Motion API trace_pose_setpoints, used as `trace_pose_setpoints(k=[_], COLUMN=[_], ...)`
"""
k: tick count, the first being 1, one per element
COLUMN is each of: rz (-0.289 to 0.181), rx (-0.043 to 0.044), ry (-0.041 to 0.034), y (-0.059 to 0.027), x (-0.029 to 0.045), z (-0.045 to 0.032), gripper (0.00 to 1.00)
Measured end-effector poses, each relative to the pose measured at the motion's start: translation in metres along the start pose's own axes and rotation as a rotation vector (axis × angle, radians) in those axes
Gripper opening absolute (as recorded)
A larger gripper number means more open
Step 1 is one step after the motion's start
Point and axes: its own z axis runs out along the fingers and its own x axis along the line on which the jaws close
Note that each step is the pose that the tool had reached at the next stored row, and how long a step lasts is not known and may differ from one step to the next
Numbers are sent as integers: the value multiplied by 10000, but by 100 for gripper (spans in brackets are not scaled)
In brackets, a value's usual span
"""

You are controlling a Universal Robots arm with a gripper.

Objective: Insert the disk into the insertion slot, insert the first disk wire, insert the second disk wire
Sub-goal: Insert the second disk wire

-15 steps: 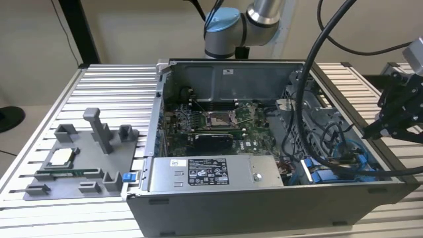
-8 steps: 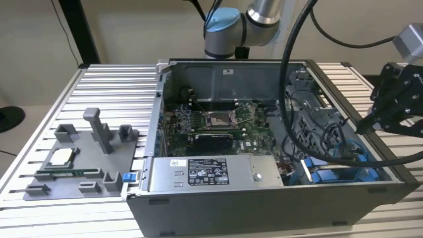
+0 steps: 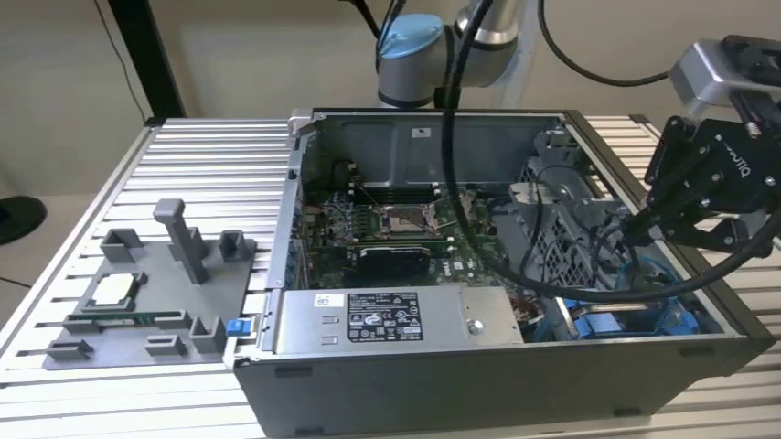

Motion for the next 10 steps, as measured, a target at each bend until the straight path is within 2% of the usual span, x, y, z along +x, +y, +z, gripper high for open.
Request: trace_pose_setpoints(k=[2,4,7,10], rz=[-11,-30,-61,-162], rx=[11,66,155,255], ry=[2,38,127,233], y=[75,123,175,191], x=[12,21,31,35], z=[12,24,36,42], gripper=[0,0,0,0])
